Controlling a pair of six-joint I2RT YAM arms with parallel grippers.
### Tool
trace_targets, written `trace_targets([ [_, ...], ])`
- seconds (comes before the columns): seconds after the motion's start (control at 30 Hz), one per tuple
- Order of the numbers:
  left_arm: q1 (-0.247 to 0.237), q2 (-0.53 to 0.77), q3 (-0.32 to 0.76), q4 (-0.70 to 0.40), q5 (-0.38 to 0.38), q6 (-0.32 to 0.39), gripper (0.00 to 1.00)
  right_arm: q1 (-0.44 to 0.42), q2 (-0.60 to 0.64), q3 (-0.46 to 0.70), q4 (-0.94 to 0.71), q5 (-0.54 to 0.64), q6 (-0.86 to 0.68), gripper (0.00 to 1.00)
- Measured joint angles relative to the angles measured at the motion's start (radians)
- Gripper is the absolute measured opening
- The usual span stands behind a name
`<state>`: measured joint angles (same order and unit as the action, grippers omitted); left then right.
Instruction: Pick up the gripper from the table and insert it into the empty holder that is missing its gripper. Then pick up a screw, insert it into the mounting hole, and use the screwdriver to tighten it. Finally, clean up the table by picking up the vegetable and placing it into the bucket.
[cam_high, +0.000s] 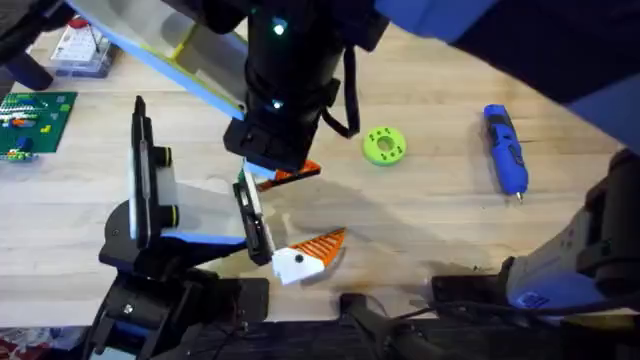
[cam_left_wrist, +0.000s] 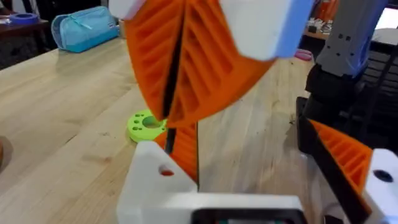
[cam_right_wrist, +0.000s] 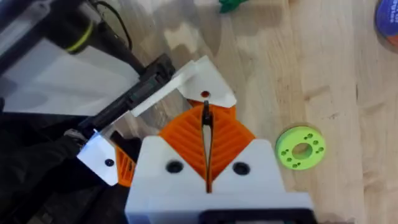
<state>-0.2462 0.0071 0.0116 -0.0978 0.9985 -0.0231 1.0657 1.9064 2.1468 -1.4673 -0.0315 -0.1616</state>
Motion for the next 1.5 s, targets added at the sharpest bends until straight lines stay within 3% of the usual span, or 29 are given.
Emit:
trace_targets([
  [1.5,0.0,0.0,0.0,0.0,0.0,0.0,0.987,0.004,0.0,0.0,-0.015,0.0,0.0,0.013],
])
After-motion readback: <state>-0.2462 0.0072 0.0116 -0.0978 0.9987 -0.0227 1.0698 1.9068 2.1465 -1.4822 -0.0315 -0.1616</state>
